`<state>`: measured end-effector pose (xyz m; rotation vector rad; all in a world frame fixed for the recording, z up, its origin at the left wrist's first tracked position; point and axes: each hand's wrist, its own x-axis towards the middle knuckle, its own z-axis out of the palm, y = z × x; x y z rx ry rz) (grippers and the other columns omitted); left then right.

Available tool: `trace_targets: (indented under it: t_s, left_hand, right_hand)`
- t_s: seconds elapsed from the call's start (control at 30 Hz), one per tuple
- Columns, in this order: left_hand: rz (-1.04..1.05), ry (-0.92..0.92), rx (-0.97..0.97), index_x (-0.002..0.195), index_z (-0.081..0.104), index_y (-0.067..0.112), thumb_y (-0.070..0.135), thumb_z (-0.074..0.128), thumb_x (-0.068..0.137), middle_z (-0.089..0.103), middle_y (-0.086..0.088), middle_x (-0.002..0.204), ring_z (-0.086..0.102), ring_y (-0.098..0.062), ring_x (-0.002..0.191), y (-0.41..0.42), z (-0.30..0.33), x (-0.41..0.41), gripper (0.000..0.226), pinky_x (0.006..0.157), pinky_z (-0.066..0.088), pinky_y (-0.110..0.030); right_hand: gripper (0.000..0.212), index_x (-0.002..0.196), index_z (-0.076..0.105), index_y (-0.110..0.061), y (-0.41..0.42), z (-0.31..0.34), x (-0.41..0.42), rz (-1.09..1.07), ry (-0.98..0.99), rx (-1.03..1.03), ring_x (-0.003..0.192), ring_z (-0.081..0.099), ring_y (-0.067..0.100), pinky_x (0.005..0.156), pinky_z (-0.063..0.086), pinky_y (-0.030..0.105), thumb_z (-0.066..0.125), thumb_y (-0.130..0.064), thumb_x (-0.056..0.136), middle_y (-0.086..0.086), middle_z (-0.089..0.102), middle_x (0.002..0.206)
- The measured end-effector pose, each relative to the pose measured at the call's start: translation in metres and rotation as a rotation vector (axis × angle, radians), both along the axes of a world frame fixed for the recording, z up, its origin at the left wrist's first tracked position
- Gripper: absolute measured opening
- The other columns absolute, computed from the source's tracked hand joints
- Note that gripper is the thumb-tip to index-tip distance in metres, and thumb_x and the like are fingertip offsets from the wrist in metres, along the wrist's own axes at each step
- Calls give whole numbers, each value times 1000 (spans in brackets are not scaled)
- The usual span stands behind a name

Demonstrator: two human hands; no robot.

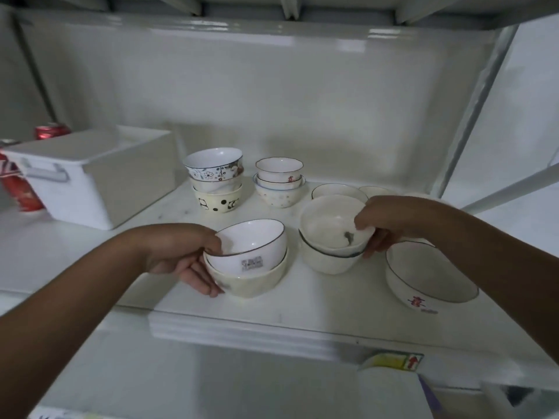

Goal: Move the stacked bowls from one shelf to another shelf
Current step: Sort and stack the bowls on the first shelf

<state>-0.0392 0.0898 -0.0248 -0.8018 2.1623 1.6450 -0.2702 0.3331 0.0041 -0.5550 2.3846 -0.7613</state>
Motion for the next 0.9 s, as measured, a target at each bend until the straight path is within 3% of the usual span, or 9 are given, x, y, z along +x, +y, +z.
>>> trace_targets:
  t_s: [0.17, 0.27, 0.4, 0.5, 0.6, 0.77, 0.83, 0.9]
  left_hand:
    - [140, 68, 33, 110, 53, -19, 6, 34, 93, 67, -39, 83, 70, -44, 65, 2, 2, -6, 36, 59, 62, -40]
    - [187, 83, 11, 107, 54, -17, 8, 33, 95, 69, -35, 78, 70, -43, 64, 0, 3, -11, 34, 62, 62, -42]
    - [231, 110, -14, 115, 52, -15, 10, 32, 96, 67, -39, 91, 70, -47, 69, -10, 5, -16, 37, 60, 62, -41]
    - [259, 121, -40, 118, 51, -15, 14, 33, 98, 68, -38, 85, 70, -47, 66, -22, 5, -21, 39, 53, 61, -39]
    - [274, 127, -102, 119, 52, -13, 16, 32, 98, 68, -39, 90, 71, -45, 65, -33, 5, -26, 42, 51, 60, -38]
    - [271, 150, -249, 116, 54, -8, 17, 29, 96, 70, -35, 89, 72, -42, 64, -47, 5, -33, 41, 69, 61, -47]
    - [269, 189, -302, 116, 54, -5, 17, 29, 96, 70, -32, 91, 70, -43, 62, -49, 5, -35, 39, 80, 58, -52]
    - [264, 226, -330, 120, 52, -1, 19, 30, 96, 69, -30, 94, 70, -42, 60, -50, 4, -37, 38, 81, 56, -55]
  right_hand:
    - [29, 120, 50, 4, -10, -1, 5, -2, -12, -50, 63, 72, 32, 68, 51, 33, 40, -4, 94, 24, 68, 85]
    - [27, 120, 48, 3, -17, -2, 10, -8, -11, -61, 58, 72, 31, 66, 52, 33, 38, -4, 96, 23, 66, 86]
    - [20, 108, 49, 2, -29, -1, 18, -27, -23, -69, 47, 69, 26, 59, 52, 31, 33, -4, 96, 21, 66, 77]
    - [21, 95, 51, 1, -39, -1, 23, -45, -22, -78, 56, 70, 30, 63, 52, 32, 31, -5, 95, 18, 68, 65]
    - [23, 99, 52, 3, -48, 1, 27, -62, -36, -78, 65, 70, 33, 64, 52, 33, 31, -6, 95, 19, 69, 64]
    - [21, 89, 47, -1, -59, 3, 35, -121, -63, -75, 61, 68, 32, 65, 52, 34, 30, -8, 97, 18, 66, 67]
    - [22, 89, 47, -3, -63, 3, 36, -133, -64, -94, 63, 69, 32, 74, 55, 38, 28, -10, 97, 18, 65, 75]
    - [25, 87, 49, -3, -65, 3, 38, -139, -52, -97, 67, 69, 32, 85, 55, 42, 29, -12, 98, 16, 67, 72]
